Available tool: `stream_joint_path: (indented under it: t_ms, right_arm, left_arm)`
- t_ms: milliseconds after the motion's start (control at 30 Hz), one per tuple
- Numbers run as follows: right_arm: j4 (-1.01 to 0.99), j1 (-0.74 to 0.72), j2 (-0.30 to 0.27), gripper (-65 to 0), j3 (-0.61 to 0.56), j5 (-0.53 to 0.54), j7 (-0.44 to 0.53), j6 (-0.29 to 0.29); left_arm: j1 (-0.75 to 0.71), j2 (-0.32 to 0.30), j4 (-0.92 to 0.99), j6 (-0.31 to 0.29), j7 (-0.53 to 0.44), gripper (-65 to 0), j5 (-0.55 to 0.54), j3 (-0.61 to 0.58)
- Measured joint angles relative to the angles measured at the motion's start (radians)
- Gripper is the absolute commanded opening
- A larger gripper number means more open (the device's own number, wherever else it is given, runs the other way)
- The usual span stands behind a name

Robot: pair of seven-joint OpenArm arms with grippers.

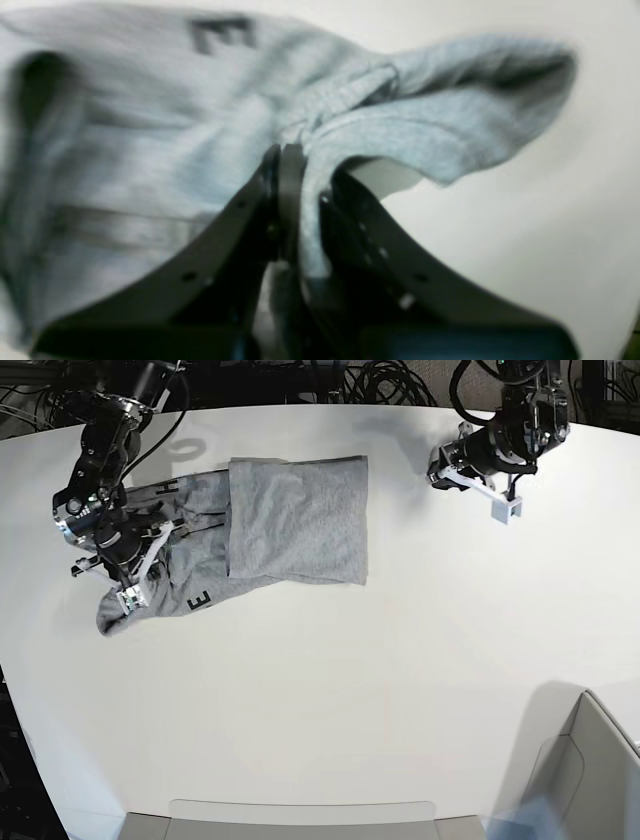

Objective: Fold the T-shirt properly
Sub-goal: 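Grasp the bunched shirt end with the right gripper and fold it over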

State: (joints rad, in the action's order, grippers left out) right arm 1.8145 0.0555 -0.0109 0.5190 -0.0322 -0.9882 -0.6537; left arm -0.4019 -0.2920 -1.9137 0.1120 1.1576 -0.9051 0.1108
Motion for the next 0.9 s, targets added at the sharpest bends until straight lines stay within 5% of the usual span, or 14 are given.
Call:
stream_joint_path:
  t_ms: [333,433,633,900]
  right_arm:
    - [0.209,0.037,0.165,-65.0,-0.222,-0.241,-0.007,0.003]
    - [0.211,0.045,0.168,-65.0,-0.335,-0.317,-0.003,0.017]
    - [0.21,0.108,0.158,-65.0,-0.54,-0.341,-0.009,0.238]
    - [0.21,0.141,0.158,-65.0,-0.751,-0.418,-0.011,0.375]
  left_arm:
    - [-0.006,-0.088,0.0,0.0,0.002,-61.4,-0.001,0.019]
    - [-0.006,-0.093,0.0,0.0,0.0,-61.4,0.0,0.019]
    - [-0.008,-0.091,0.0,-0.001,0.0,-61.3,0.0,0.019]
    - [0.0,-0.118,0.001,-0.003,0.0,-61.3,0.0,0.019]
